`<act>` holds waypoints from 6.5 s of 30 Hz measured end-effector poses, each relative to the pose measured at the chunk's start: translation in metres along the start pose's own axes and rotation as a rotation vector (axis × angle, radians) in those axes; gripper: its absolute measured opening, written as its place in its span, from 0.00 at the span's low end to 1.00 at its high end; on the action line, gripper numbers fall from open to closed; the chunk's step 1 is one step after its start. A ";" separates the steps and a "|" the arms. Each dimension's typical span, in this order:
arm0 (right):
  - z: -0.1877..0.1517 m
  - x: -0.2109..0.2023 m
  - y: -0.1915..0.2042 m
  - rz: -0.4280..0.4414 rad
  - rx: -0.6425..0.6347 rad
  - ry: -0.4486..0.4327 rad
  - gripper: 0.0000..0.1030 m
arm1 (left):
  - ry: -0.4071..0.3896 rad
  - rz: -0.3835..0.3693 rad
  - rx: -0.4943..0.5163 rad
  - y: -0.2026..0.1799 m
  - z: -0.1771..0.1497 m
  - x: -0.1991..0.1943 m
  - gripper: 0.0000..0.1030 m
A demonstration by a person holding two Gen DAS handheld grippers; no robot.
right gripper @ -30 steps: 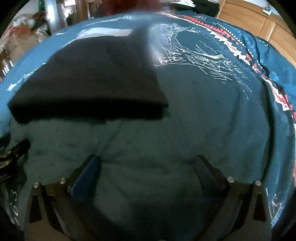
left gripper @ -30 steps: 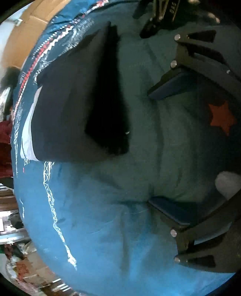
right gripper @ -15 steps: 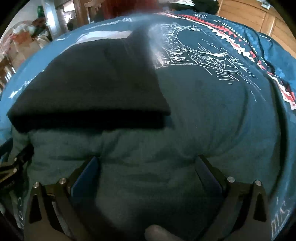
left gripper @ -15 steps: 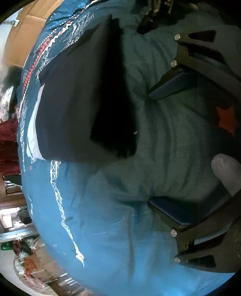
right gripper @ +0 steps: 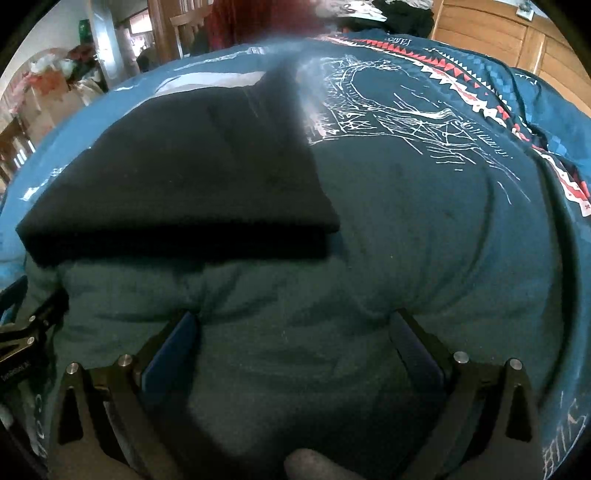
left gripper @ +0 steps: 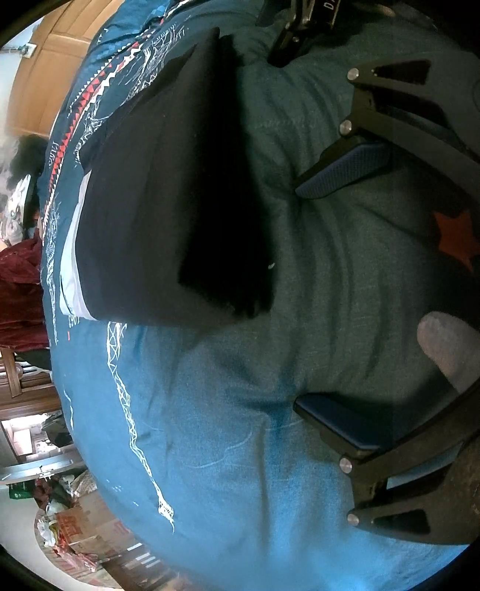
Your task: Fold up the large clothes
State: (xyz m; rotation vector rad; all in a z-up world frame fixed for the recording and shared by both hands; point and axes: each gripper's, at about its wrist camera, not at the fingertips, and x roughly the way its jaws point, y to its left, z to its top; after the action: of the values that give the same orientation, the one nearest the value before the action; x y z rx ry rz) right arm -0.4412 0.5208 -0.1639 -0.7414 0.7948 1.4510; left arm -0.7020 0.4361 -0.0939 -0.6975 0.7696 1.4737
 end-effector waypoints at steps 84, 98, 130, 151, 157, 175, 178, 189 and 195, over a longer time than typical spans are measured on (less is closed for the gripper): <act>0.034 -0.261 0.050 -0.046 -0.030 -0.210 1.00 | -0.377 -0.015 0.071 -0.004 0.053 -0.271 1.00; 0.031 -0.280 0.059 -0.154 -0.075 -0.294 1.00 | -0.426 -0.049 0.051 0.001 0.051 -0.288 1.00; 0.033 -0.289 0.060 -0.061 -0.064 -0.298 1.00 | -0.416 -0.094 -0.006 0.013 0.050 -0.287 1.00; 0.043 -0.269 0.048 0.012 -0.030 -0.237 1.00 | -0.390 -0.128 -0.017 0.017 0.056 -0.285 1.00; 0.045 -0.265 0.048 0.015 -0.026 -0.225 1.00 | -0.391 -0.128 -0.014 0.018 0.056 -0.284 1.00; 0.055 -0.278 0.051 0.032 -0.059 -0.302 1.00 | -0.384 -0.104 -0.005 0.020 0.057 -0.273 1.00; 0.056 -0.276 0.051 0.059 -0.052 -0.284 1.00 | -0.387 -0.105 -0.006 0.021 0.056 -0.272 1.00; 0.052 -0.255 0.049 0.016 -0.030 -0.227 0.99 | -0.384 -0.110 0.001 0.018 0.051 -0.272 1.00; 0.052 -0.255 0.046 0.036 -0.022 -0.217 1.00 | -0.386 -0.110 0.001 0.017 0.050 -0.273 1.00</act>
State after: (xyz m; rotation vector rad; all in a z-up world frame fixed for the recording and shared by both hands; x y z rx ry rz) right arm -0.4782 0.4229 0.0786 -0.5767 0.6282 1.5446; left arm -0.7053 0.3148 0.1558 -0.4269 0.4285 1.4489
